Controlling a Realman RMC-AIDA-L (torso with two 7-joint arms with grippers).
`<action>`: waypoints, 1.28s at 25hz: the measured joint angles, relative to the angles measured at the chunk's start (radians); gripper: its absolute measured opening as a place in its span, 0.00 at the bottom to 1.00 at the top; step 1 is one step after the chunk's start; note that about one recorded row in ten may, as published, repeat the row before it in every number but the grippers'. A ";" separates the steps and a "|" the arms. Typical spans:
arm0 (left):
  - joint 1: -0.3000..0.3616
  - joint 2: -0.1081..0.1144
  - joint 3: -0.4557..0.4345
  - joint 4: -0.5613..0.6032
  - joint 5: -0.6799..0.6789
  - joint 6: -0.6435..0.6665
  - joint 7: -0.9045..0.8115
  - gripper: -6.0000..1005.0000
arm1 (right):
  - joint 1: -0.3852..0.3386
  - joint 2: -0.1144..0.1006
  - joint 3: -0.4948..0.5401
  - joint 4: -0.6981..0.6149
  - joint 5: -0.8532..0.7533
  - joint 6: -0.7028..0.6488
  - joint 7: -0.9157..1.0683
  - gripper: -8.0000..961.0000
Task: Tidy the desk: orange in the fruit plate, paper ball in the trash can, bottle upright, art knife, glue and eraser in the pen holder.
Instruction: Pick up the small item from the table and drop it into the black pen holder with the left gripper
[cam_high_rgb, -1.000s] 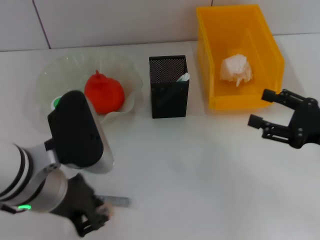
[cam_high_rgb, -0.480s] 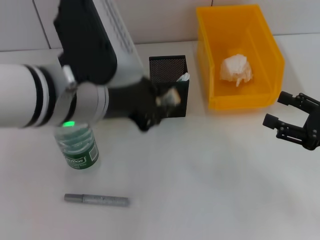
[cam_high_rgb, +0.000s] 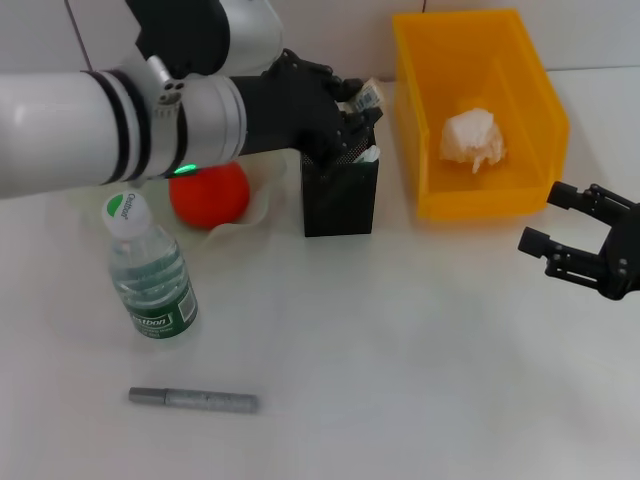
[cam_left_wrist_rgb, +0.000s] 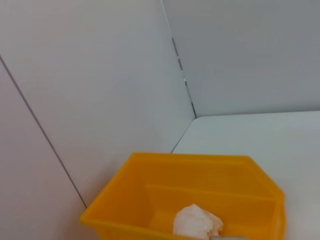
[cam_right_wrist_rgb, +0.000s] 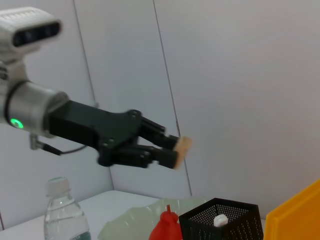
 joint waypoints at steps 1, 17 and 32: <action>-0.015 0.000 0.000 -0.036 -0.019 -0.021 0.014 0.27 | 0.001 0.000 0.000 0.000 0.000 0.000 0.000 0.86; -0.153 -0.001 -0.010 -0.392 -0.318 -0.185 0.306 0.27 | 0.008 0.000 -0.011 0.003 -0.003 0.007 -0.001 0.86; -0.178 -0.002 0.003 -0.456 -0.317 -0.230 0.310 0.27 | 0.020 0.009 -0.011 0.003 -0.017 0.008 -0.001 0.86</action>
